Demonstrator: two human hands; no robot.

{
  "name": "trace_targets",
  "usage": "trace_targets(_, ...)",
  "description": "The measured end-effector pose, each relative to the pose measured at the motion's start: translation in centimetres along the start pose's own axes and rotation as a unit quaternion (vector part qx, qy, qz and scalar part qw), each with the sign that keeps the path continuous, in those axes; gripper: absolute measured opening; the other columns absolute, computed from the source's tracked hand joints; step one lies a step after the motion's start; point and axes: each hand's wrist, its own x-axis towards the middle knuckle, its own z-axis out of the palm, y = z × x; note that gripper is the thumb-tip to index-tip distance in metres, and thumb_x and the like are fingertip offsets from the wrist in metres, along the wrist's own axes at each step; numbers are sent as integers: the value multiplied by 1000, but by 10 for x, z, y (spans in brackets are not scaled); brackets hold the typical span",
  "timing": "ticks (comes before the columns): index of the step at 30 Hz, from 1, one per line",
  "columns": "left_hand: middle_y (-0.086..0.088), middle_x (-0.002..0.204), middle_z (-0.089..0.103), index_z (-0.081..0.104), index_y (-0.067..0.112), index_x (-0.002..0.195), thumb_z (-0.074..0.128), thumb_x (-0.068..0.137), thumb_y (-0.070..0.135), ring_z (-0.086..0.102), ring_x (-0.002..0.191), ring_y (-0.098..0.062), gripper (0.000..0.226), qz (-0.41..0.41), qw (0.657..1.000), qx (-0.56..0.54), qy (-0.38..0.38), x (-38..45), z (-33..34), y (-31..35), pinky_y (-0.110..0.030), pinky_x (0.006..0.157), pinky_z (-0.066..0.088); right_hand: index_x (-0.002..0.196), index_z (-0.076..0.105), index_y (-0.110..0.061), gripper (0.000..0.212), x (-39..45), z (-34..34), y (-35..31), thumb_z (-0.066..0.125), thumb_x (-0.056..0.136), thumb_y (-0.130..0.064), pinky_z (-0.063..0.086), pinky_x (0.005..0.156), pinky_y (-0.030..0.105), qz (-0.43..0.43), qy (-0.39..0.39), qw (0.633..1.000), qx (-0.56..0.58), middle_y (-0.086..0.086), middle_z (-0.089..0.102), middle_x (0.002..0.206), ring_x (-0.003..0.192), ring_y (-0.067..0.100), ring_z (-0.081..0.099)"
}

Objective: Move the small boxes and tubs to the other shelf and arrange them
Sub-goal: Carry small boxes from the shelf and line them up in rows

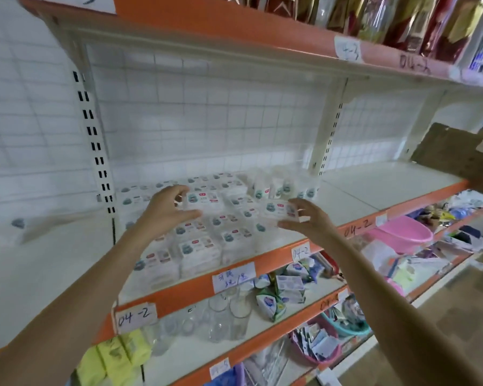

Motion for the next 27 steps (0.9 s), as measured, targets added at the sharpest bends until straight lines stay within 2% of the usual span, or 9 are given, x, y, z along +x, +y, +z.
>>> trace_targets(5, -6, 133, 50, 44, 10, 133, 75, 75, 35, 50, 115, -20, 71, -66, 996, 43, -32, 23, 23, 1, -24, 89, 38, 133, 48, -11, 74, 68, 18, 13, 80, 69, -31, 40, 80, 22, -7, -71, 997, 8, 3, 54, 130, 97, 14, 52)
trace_targets(8, -10, 128, 51, 46, 6, 130, 73, 77, 35, 49, 113, -21, 66, -82, 993, 74, -34, 32, 37, 5, -23, 85, 36, 131, 48, -12, 72, 103, 30, 16, 80, 69, -29, 45, 88, 30, -5, -127, 992, 25, 3, 55, 125, 101, 18, 54)
trace_targets(10, -11, 132, 43, 44, 7, 132, 71, 77, 37, 43, 118, -21, 69, -103, 990, 89, -29, 34, 46, 8, -24, 91, 34, 131, 48, -13, 70, 119, 36, 17, 79, 70, -29, 46, 92, 33, -15, -162, 986, 30, 0, 56, 117, 105, 20, 55)
trace_targets(13, -9, 136, 33, 39, 10, 136, 70, 79, 36, 43, 117, -18, 70, -140, 987, 77, -13, 34, 60, 12, -19, 93, 30, 133, 45, -19, 88, 138, 47, 24, 78, 58, -53, 44, 97, 37, -42, -210, 977, 26, -4, 55, 124, 114, 20, 53)
trace_targets(14, -9, 136, 35, 39, 11, 136, 70, 79, 35, 44, 114, -17, 69, -151, 986, 69, 2, 34, 65, 14, -19, 92, 32, 133, 43, -20, 89, 142, 50, 27, 77, 59, -54, 43, 96, 34, -49, -217, 974, 33, -7, 52, 124, 114, 19, 52)
trace_targets(18, -10, 126, 46, 45, 11, 126, 72, 78, 29, 47, 104, -16, 58, -185, 978, 73, 60, 33, 78, 20, -25, 87, 39, 128, 42, -16, 61, 154, 60, 34, 74, 77, -27, 39, 70, 15, -79, -217, 971, 66, -5, 48, 114, 100, 15, 47)
trace_targets(22, -10, 118, 55, 48, 9, 123, 72, 79, 26, 53, 106, -23, 54, -227, 966, 80, 98, 36, 89, 26, -28, 81, 40, 114, 48, -20, 47, 158, 64, 40, 75, 76, -24, 47, 83, 26, -88, -226, 964, 111, -4, 56, 108, 101, 19, 56)
trace_targets(24, -10, 118, 56, 48, 6, 122, 70, 80, 23, 53, 106, -24, 51, -243, 959, 81, 121, 38, 94, 29, -24, 76, 35, 107, 48, -19, 43, 161, 67, 43, 76, 75, -19, 48, 77, 19, -87, -231, 959, 139, -4, 59, 104, 96, 16, 59)
trace_targets(27, -12, 122, 54, 46, 3, 124, 69, 81, 20, 52, 110, -24, 52, -264, 950, 83, 144, 41, 100, 32, -22, 77, 35, 113, 50, -12, 45, 161, 68, 43, 76, 75, -18, 42, 65, 8, -103, -234, 954, 155, -6, 58, 101, 91, 12, 57)
